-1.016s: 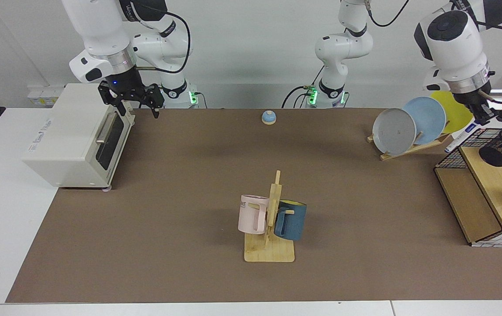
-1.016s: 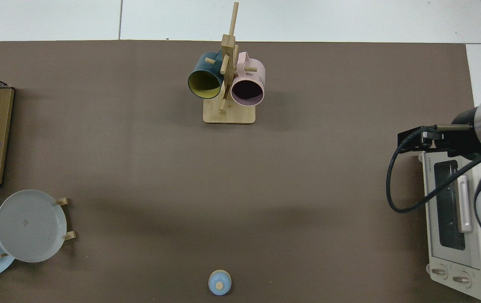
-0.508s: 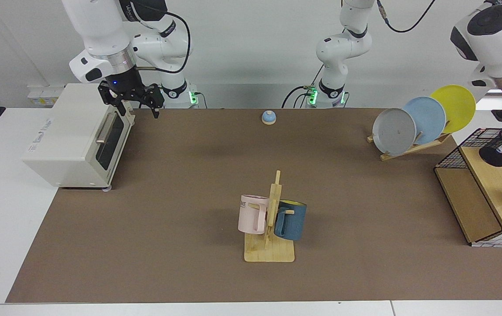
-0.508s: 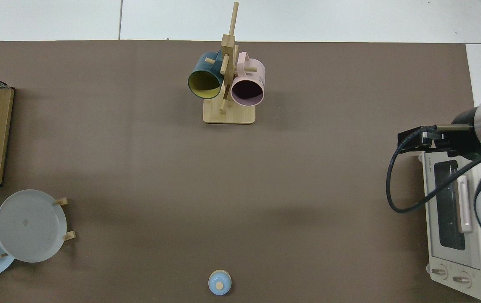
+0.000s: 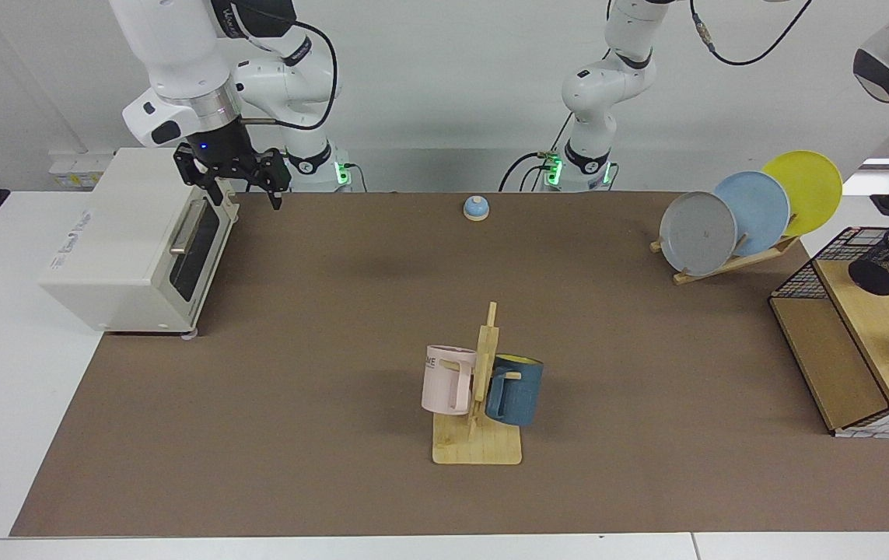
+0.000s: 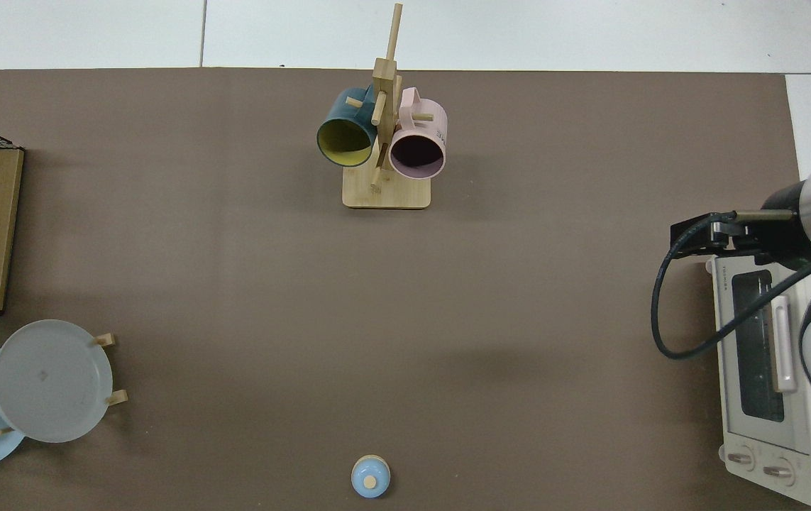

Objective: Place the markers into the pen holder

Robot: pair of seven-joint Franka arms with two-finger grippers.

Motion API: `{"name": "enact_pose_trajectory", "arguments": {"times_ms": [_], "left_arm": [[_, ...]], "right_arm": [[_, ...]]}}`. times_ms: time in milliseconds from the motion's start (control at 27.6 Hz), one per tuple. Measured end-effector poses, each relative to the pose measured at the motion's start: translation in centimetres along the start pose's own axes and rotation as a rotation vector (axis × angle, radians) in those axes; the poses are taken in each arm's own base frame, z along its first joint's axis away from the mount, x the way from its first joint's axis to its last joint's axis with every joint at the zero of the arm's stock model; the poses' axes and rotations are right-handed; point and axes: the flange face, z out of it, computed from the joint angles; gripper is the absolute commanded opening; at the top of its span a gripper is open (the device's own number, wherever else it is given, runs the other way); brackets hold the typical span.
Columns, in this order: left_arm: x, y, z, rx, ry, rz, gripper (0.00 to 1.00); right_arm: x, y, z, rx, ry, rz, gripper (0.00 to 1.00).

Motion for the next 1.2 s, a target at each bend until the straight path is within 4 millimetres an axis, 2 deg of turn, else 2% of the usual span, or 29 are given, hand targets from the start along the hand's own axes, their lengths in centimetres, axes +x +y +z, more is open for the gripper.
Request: {"name": "enact_pose_trajectory", "arguments": {"times_ms": [181,363,690,835,1016,1198], "left_arm": [[-1.0,1.4,1.4,-0.001,-0.007,0.036,0.00],[-0.9,1.6,1.9,-0.001,0.008,0.055,0.00],[0.8,1.0,3.2,0.001,0.035,0.077,0.00],[2.0,1.0,4.2,-0.005,0.051,0.092,0.00],[2.1,1.1,4.4,0.010,0.047,0.092,0.00],[3.4,1.2,5.4,0.007,0.067,0.106,0.00]], "right_arm": [[0.0,0.0,0.0,0.000,0.000,0.000,1.00],[0.0,0.0,0.0,0.000,0.000,0.000,1.00],[0.0,0.0,0.0,0.000,0.000,0.000,1.00],[0.0,0.0,0.0,0.000,0.000,0.000,1.00],[0.0,0.0,0.0,0.000,0.000,0.000,1.00],[0.0,0.0,0.0,0.000,0.000,0.000,1.00]]}}
